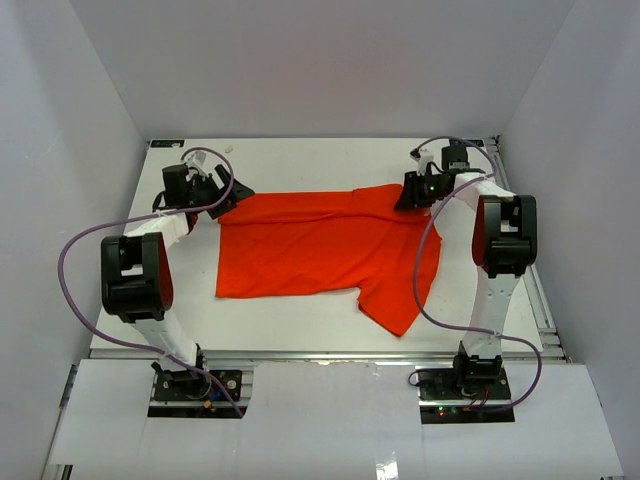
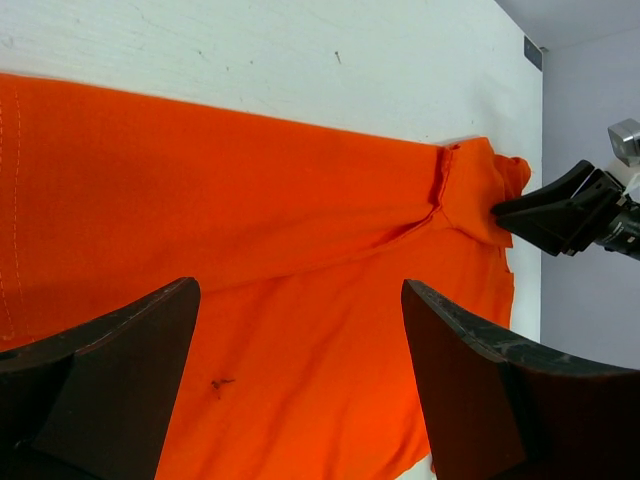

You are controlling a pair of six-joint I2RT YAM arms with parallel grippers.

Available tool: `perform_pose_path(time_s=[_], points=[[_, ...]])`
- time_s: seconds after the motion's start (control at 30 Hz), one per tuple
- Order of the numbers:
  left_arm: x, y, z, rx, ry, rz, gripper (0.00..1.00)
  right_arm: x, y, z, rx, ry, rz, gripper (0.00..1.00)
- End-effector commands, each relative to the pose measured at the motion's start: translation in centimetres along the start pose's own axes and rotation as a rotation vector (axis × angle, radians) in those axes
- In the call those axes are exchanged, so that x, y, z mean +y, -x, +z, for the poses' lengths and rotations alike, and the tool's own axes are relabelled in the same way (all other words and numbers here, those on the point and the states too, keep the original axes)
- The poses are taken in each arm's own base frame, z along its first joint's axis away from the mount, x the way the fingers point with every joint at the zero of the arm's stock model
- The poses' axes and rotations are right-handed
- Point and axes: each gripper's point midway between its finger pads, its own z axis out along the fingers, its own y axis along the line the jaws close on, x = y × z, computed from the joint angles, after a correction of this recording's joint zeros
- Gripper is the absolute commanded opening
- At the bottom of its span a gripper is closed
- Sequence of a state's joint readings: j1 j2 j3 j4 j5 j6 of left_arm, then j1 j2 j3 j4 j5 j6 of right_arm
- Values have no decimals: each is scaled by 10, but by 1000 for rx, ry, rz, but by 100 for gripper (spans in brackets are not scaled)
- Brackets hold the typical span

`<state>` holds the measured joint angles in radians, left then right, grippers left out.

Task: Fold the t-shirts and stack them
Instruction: Fold the tshirt

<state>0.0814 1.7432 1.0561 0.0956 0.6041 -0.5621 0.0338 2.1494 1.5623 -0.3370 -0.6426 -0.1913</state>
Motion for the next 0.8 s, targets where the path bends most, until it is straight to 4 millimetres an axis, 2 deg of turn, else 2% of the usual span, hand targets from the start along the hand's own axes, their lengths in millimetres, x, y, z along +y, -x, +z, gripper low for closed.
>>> perform_pose_path(time_s=[0.0,0.27,0.5,0.73,0.77], points=[[-9,9,-1,-2,-31,38,93,7,16,-20,-36,-30,-75,42],[-8,6,-4,7,-22,47,93,-12,4,-16,0,-81,-52,43],[-10,3,-7,17,-21,42,93,-21,-15,-11,55,-88,-5,42],[-16,6,-16,0,-13,42,94,-15,-39,-15,112,-81,-1,40],[-17,5,-18,0,-10,33,94,-12,-33,-19,90,-81,-17,40]])
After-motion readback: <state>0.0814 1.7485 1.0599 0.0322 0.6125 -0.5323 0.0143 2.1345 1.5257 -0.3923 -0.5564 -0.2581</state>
